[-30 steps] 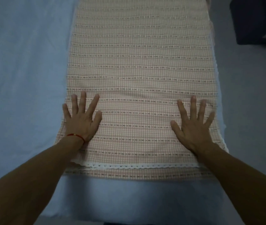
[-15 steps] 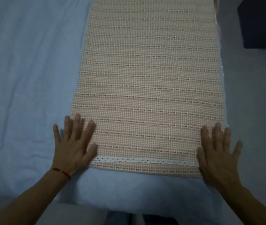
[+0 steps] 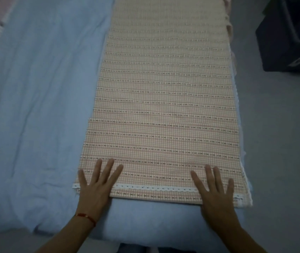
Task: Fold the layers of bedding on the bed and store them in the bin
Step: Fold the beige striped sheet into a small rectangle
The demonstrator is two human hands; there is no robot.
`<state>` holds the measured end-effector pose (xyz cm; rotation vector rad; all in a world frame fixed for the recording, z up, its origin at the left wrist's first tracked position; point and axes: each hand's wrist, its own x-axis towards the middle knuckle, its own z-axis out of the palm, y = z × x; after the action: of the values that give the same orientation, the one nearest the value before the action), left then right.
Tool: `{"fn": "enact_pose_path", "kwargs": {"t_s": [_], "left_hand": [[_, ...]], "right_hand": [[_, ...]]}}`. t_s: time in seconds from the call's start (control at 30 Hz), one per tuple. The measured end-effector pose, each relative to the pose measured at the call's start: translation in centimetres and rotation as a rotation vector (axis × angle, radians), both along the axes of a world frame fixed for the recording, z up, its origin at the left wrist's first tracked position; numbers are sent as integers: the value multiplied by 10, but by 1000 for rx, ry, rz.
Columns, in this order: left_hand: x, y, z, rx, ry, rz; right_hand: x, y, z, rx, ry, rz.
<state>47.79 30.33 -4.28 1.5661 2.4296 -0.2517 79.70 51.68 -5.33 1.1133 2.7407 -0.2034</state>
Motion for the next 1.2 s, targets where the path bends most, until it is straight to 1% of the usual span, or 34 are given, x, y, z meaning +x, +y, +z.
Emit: {"fn": "enact_pose_path", "kwargs": {"t_s": [0.07, 0.13, 0.23, 0.3, 0.37, 0.43, 0.53, 0.6, 0.67, 0.73, 0.77, 0.83, 0.9, 1.0, 1.1, 1.2], "left_hand": [[-28, -16, 12, -69, -37, 90], [-57, -33, 24, -44, -150, 185], [-82, -49, 50, 166, -309, 300], [-92, -38, 74, 260, -377, 318], [-101, -20, 103, 365, -432, 373], [-115, 3, 128, 466, -433, 419], [-142, 48, 151, 569, -380, 511], [-159, 87, 162, 648, -417, 585], [-179, 124, 163, 745, -523, 732], [-203, 161, 153, 813, -606, 832], [-213, 175, 147, 813, -636, 860], [-231, 210, 133, 812, -646, 918], [-248, 243, 113, 801, -624, 951], [-269, 290, 70, 743, -589, 928], [-282, 314, 24, 662, -480, 914], [-290, 329, -20, 587, -346, 971]], "right_hand": [[17, 16, 5, -22, 19, -29], [31, 35, 16, -30, 85, -20], [43, 54, 37, -39, 261, -138], [43, 74, 50, -62, 303, -206], [32, 97, 72, -42, 330, -248], [12, 123, 101, 23, 404, -272], [-21, 168, 138, 117, 443, -301], [-45, 203, 152, 114, 473, -295], [-71, 237, 165, 94, 517, -285], [-98, 271, 176, 16, 584, -309], [-109, 285, 177, -39, 609, -322], [-131, 318, 171, -94, 612, -333], [-150, 349, 151, -123, 607, -367], [-175, 391, 103, -191, 581, -459], [-185, 410, 53, -231, 630, -594], [-198, 414, -3, -295, 704, -765]]}}
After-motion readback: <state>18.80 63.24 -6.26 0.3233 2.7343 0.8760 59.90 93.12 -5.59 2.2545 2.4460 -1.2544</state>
